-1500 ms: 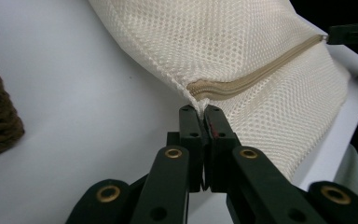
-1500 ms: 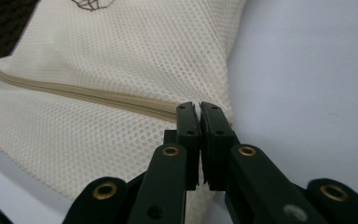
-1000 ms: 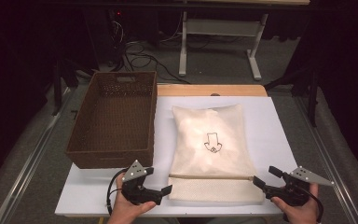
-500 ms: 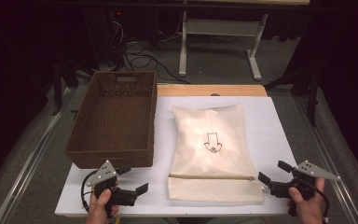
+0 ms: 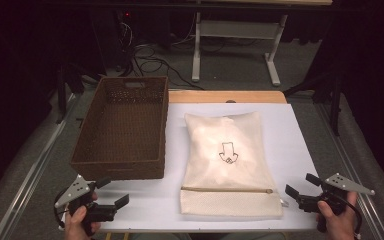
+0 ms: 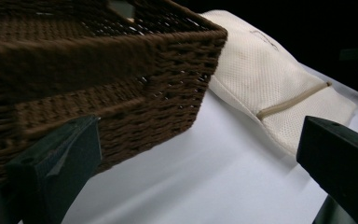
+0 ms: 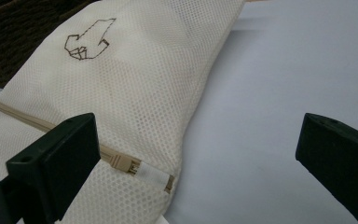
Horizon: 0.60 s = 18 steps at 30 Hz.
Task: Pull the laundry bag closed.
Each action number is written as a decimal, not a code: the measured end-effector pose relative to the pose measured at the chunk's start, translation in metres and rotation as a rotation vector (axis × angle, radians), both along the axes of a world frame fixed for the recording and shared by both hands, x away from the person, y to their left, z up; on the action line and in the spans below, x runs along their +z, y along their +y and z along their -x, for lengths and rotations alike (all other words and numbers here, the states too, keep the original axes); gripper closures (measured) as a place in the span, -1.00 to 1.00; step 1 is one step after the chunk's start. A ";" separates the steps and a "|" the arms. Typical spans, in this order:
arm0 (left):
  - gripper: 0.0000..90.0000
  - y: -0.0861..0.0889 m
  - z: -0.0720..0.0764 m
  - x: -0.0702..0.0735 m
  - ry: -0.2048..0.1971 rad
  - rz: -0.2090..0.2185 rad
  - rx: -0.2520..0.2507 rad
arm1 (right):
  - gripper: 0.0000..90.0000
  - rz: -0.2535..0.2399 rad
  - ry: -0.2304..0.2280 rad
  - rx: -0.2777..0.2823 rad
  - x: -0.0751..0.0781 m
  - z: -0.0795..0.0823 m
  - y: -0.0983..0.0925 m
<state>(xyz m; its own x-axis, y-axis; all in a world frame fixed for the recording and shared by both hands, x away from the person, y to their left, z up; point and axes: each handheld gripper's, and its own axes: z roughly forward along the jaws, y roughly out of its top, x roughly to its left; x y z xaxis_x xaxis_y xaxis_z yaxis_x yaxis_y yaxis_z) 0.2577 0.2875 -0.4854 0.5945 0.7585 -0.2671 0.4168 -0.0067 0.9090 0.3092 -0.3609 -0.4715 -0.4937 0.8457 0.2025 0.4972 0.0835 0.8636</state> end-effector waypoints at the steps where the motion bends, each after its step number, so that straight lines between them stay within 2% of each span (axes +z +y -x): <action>1: -0.99 0.003 0.000 0.000 -0.003 0.001 0.007 | -1.00 -0.001 0.000 -0.004 -0.001 0.000 -0.002; 5: -0.99 0.017 0.002 -0.004 -0.008 -0.004 0.030 | -1.00 -0.001 0.006 -0.021 -0.005 0.002 -0.013; 7: -0.99 0.022 0.002 -0.007 -0.008 -0.019 0.026 | -1.00 -0.004 0.010 -0.031 -0.006 0.002 -0.016; 11: -0.99 0.036 0.002 -0.015 0.010 -0.005 0.023 | -1.00 0.002 0.006 -0.027 -0.008 0.002 -0.022; 12: -0.99 0.040 0.002 -0.017 0.012 -0.019 0.030 | -1.00 0.003 0.007 -0.024 -0.009 0.002 -0.023; 15: -0.99 0.047 0.004 -0.017 0.006 -0.022 0.051 | -1.00 -0.002 0.011 -0.030 -0.012 0.002 -0.027; 18: -0.99 0.054 0.007 -0.017 0.001 -0.057 0.069 | -1.00 0.005 0.023 -0.035 -0.014 0.003 -0.032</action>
<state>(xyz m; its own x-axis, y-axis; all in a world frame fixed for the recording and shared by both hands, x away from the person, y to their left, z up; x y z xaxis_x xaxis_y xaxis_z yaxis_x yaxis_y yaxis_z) 0.2510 0.3415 -0.5021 0.5398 0.8118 -0.2227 0.4188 -0.0295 0.9076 0.3062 -0.3929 -0.4858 -0.4594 0.8633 0.2091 0.5193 0.0700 0.8517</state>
